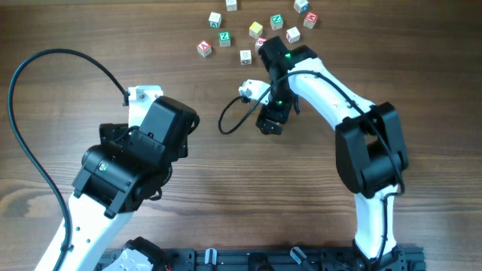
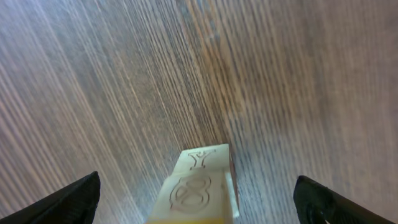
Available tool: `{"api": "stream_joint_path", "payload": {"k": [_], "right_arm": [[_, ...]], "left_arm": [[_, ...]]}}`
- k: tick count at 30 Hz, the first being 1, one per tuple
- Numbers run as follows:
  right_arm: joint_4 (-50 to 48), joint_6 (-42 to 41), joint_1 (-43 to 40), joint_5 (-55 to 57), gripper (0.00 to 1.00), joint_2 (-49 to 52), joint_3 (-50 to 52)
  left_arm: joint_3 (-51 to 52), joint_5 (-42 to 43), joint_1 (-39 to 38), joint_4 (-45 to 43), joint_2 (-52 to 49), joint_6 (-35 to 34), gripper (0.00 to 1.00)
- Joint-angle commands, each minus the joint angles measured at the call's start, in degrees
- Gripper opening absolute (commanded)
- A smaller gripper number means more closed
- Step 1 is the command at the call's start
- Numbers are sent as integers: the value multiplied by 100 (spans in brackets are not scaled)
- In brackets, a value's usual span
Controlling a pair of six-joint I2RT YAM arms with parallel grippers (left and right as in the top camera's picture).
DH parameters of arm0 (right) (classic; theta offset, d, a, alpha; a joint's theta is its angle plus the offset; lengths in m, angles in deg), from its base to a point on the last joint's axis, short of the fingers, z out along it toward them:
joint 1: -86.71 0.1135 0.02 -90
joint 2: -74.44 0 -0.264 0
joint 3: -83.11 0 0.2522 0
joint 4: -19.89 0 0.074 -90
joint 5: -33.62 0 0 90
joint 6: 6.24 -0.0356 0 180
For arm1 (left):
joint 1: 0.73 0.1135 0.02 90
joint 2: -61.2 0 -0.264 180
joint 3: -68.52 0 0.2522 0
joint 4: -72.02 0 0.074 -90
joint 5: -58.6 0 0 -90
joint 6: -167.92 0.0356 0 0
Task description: Form a tower
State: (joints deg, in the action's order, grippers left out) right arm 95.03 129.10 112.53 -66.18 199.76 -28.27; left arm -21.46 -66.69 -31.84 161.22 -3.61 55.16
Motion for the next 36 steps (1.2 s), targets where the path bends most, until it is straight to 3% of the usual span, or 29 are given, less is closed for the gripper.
{"api": "stream_joint_path", "payload": {"k": [1,12,17,28,30,36], "right_arm": [[-98,111,35,76,100,166,26],[-26,101,57,348,94,177,7],[208,-42,192,446,99,175,-376],[382,-46,212,634,88,177,-382],[378,-48,212,632,77,177,-382],[271,-46,212,634,70,181,-315]], "left_arm": [[4,-13,11,-15,52,46,100],[4,-11,11,-15,52,46,100],[4,-13,11,-15,52,46,100],[4,-13,11,-15,52,46,100],[4,-13,11,-15,52,46,100],[4,-13,11,-15,52,46,100]]}}
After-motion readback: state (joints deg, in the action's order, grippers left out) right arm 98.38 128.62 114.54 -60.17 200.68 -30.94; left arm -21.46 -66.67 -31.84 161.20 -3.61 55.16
